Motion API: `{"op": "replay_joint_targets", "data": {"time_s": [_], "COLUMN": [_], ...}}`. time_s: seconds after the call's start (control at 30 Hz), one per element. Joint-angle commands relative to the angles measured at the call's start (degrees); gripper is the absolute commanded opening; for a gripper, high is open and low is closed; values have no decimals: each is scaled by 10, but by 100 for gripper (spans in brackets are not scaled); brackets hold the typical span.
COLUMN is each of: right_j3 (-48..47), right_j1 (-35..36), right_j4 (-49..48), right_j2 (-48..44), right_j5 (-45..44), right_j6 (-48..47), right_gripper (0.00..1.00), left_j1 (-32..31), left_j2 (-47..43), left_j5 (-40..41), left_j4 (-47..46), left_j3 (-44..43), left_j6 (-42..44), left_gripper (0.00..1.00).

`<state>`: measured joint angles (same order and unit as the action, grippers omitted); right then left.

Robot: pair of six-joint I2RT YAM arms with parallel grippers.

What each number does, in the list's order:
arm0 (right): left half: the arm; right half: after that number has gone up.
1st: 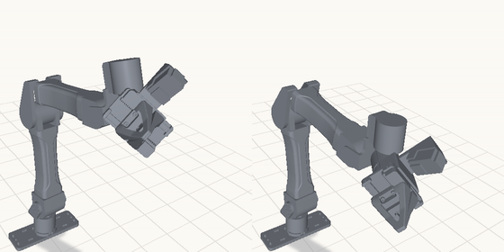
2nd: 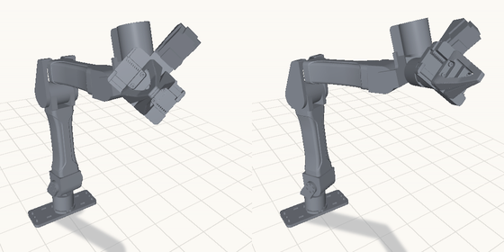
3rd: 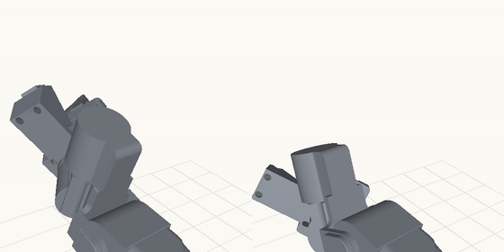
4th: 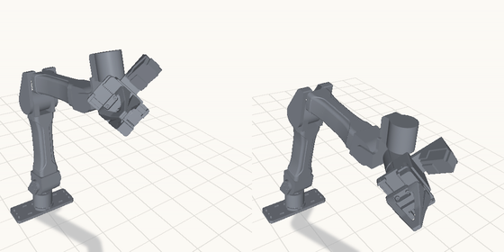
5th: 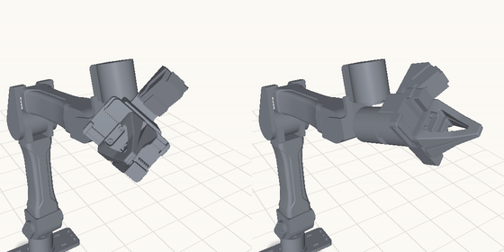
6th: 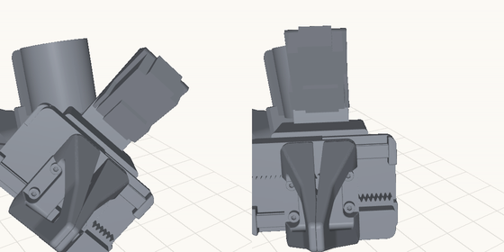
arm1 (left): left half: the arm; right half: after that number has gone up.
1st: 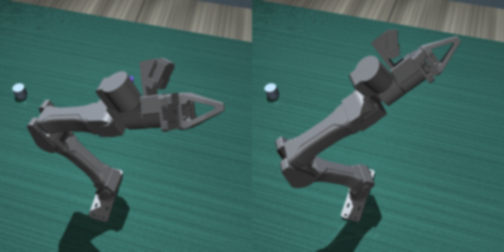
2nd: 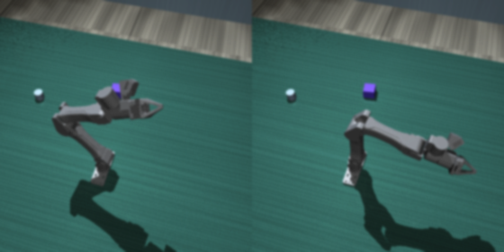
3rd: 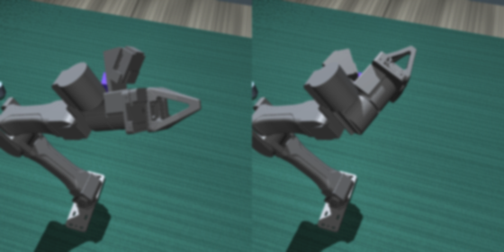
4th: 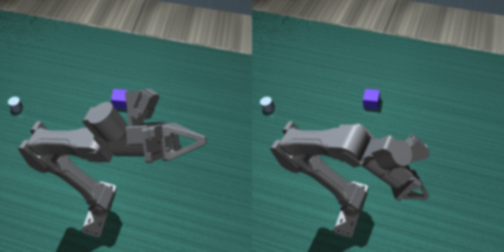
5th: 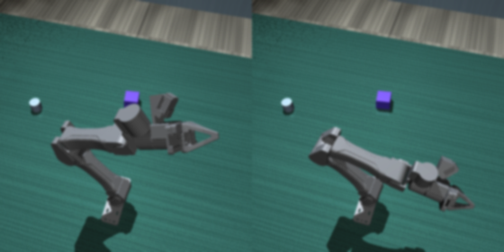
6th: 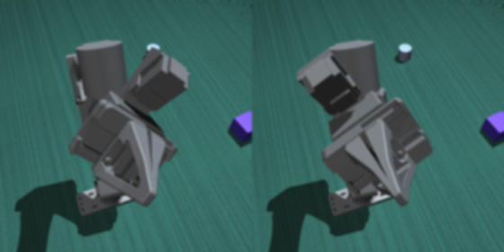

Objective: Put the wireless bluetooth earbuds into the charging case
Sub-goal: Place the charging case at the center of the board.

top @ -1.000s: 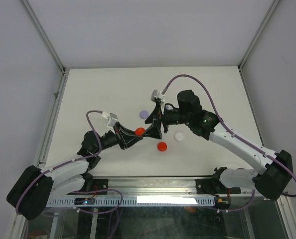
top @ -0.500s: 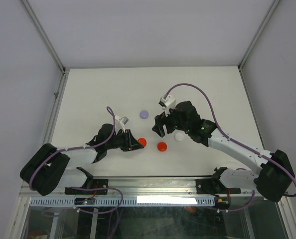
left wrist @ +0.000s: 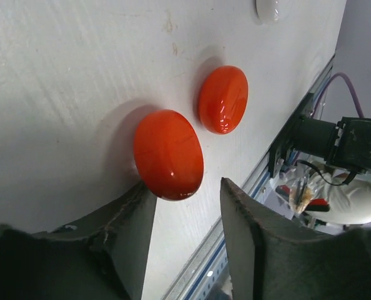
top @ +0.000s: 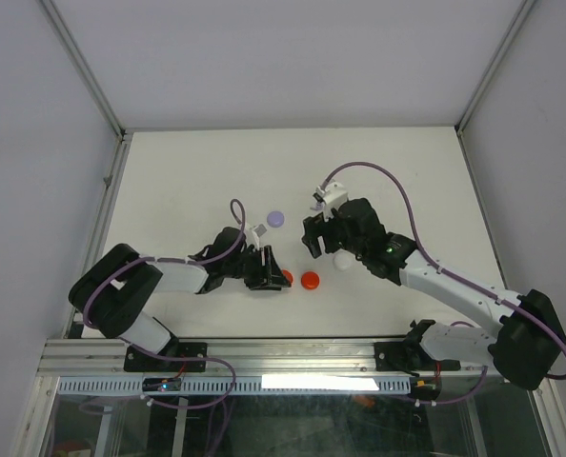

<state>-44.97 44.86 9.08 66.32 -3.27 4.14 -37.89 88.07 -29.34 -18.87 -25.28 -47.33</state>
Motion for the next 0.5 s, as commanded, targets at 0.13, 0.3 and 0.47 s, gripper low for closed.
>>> {"op": "replay_joint_targets", "data": {"time_s": [0.13, 0.3, 0.47], "right_j3": [4, 8, 20], "right_j1": [-4, -4, -5], "right_j4": [-32, -33, -43], "right_j2": [-12, -15, -28], "right_j5": [-76, -90, -116], "right_j6": [19, 22, 29], "right_gripper": [77, 77, 78], "left_j1": [-5, -4, 3], "left_j2": [-46, -86, -81], "left_j5": [87, 168, 251], "left_j4": [132, 232, 321], "left_j3": [-38, -81, -157], "left_j6": [21, 70, 125], "left_gripper": [73, 86, 90]}}
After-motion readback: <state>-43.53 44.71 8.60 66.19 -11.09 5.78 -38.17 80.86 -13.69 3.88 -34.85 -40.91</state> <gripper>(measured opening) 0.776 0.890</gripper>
